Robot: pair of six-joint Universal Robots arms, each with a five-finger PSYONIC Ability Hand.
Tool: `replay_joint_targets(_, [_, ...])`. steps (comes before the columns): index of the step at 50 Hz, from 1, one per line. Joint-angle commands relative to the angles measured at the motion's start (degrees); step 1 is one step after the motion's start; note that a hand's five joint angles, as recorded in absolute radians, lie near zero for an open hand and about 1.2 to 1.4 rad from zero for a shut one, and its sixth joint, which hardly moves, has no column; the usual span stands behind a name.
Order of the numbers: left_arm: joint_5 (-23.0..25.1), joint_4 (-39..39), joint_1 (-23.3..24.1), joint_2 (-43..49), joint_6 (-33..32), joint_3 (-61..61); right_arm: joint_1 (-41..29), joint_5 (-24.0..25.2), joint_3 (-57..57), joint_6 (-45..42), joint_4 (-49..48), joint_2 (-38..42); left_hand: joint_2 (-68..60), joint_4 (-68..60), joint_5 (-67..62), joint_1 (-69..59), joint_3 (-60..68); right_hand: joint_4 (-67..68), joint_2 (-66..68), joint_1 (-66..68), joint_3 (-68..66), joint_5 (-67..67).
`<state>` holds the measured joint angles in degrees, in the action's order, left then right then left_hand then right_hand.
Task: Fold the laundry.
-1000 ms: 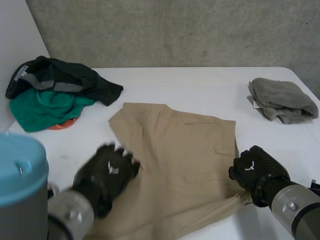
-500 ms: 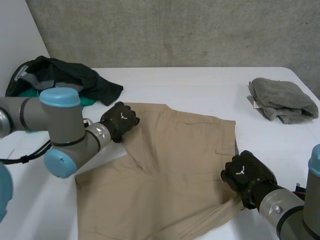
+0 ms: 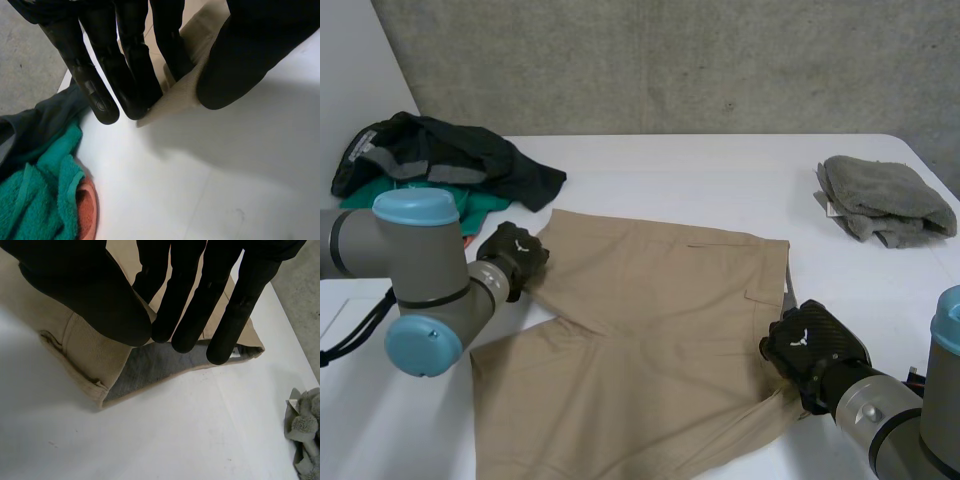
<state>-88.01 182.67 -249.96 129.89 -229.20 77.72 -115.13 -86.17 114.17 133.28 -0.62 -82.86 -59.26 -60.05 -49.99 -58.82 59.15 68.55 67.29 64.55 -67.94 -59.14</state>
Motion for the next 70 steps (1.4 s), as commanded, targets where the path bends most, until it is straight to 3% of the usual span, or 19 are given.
replay_joint_targets(1, [-1.64, 0.14, -0.09, -2.43, 2.0, 1.64, 0.17, 0.03, -0.27, 1.37, 0.0, 0.07, 12.71, 13.5, 13.44, 12.28, -12.61, 11.45, 12.71, 15.45, -12.06, -10.86])
replay_joint_targets(15, [-0.32, 0.67, 2.54, -6.49, 7.8, 0.41, 0.08, -0.05, -0.27, 1.37, -0.53, 0.07, 23.97, 24.76, 24.7, 23.54, -23.87, 11.45, 12.71, 15.45, -12.06, -10.86])
replay_joint_targets(28, [2.76, -0.21, 2.98, 2.56, 7.45, -6.09, 0.87, 0.04, -0.27, 1.37, -0.7, 0.24, 25.83, 26.62, 26.56, 25.4, -25.73, 11.45, 12.71, 15.45, -12.06, -10.86])
replay_joint_targets(31, [2.76, -1.0, 2.63, 2.83, 7.36, -5.75, 0.96, 0.04, -0.36, 1.37, -0.7, 0.24, 13.44, 14.23, 14.17, 13.01, -13.34, 11.45, 12.71, 15.45, -12.06, -10.86])
replay_joint_targets(33, [2.67, -2.05, 2.54, 2.92, 7.63, -5.22, 1.04, 0.04, -0.44, 1.37, -0.7, 0.24, -7.0, -6.21, -6.27, -7.44, 7.11, 11.45, 12.71, 15.45, -12.06, -10.86])
replay_joint_targets(36, [1.97, -2.5, 2.46, 2.04, 7.54, -4.43, 1.13, 0.21, -0.62, 1.46, -0.7, 0.24, -20.71, -19.92, -19.98, -21.14, 20.81, 11.45, 12.71, 15.45, -12.06, -10.86])
replay_joint_targets(45, [0.65, -2.06, 1.23, -2.36, 7.19, 1.72, 1.22, 0.39, -1.59, 1.64, -0.61, 0.24, -20.74, -19.95, -20.01, -21.18, 20.85, 11.45, 12.71, 15.45, -12.06, -10.86])
replay_joint_targets(50, [0.47, -2.14, 0.96, -5.42, 7.28, 3.83, 0.78, 0.39, -2.64, 2.42, -0.61, 0.24, 6.09, 6.88, 6.82, 5.66, -5.99, 11.45, 12.71, 15.45, -12.06, -10.86])
replay_joint_targets(57, [0.12, -2.84, 1.84, -14.9, 8.77, 6.2, 1.04, 0.56, -7.73, 7.08, -0.61, 3.75, 29.66, 30.45, 30.39, 29.23, -29.56, 11.45, 12.71, 15.45, -12.06, -10.86])
replay_joint_targets(60, [0.03, -3.2, 2.37, -19.65, 10.78, 8.57, 1.13, 0.47, -9.67, 8.49, -0.53, 6.91, 34.24, 35.02, 34.97, 33.8, -34.13, 11.45, 12.71, 15.45, -12.06, -10.86])
replay_joint_targets(70, [-1.73, -14.35, 5.44, -39.09, 30.82, 20.35, 1.22, -0.14, -9.85, 8.76, -5.61, 9.21, 35.75, 36.54, 36.48, 35.32, -35.65, 11.45, 12.71, 15.45, -12.06, -10.86])
